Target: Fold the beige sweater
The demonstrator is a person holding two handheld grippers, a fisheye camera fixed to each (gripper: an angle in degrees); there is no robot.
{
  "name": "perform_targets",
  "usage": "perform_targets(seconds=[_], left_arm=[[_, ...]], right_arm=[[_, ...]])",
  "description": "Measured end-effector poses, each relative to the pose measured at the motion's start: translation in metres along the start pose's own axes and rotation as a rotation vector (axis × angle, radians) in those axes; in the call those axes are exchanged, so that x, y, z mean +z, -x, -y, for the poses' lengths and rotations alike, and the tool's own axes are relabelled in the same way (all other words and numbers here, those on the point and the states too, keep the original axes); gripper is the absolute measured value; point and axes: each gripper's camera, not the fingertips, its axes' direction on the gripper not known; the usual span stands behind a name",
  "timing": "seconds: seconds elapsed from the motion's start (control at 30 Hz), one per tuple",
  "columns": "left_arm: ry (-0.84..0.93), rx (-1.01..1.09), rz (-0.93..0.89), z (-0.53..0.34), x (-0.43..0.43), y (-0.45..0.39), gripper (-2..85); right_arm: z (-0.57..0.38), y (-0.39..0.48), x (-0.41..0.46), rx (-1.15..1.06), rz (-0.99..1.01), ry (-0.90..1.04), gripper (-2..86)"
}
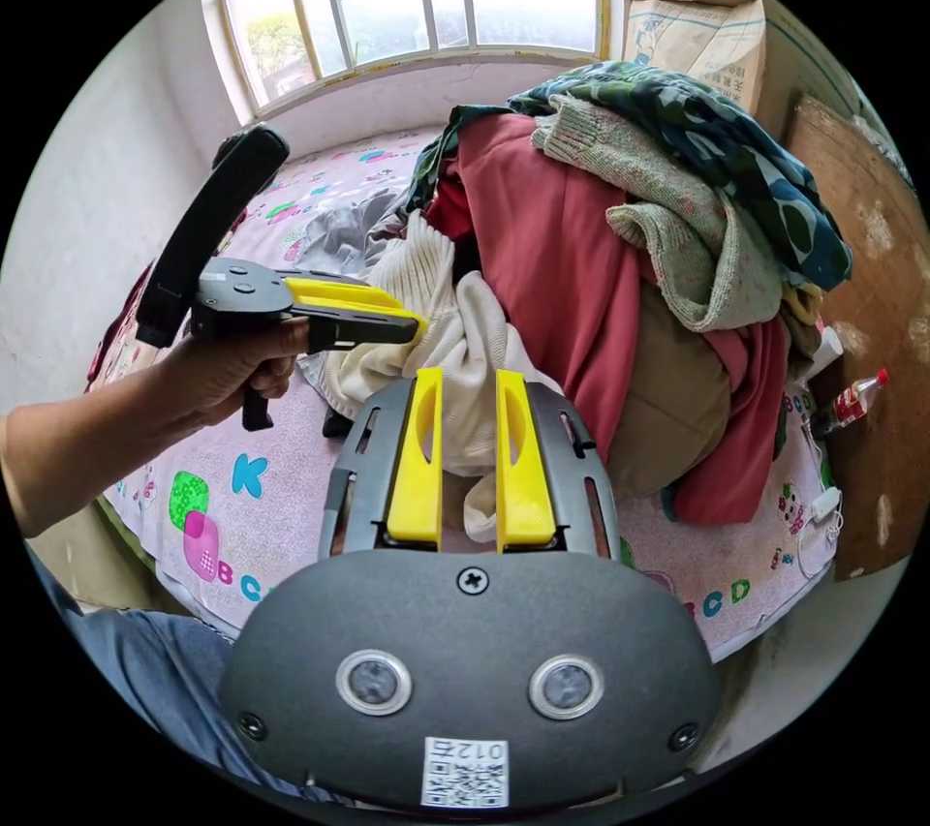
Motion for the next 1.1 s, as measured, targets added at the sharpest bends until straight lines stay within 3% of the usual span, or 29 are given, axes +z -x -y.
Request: perform_targets(seconds=[0.47,1.1], left_arm=[[-0.049,-0.069,-0.088,0.001,-0.003,0.030,13.2],[0.051,-0.018,-0.075,0.033,0.049,0.033,4.7]], right_arm=[[-0.028,-0.041,0.005,0.025,0.009,0.010,6.5],[-0.038,-0.068,0.021,0.015,0.007,0.057,3.0]])
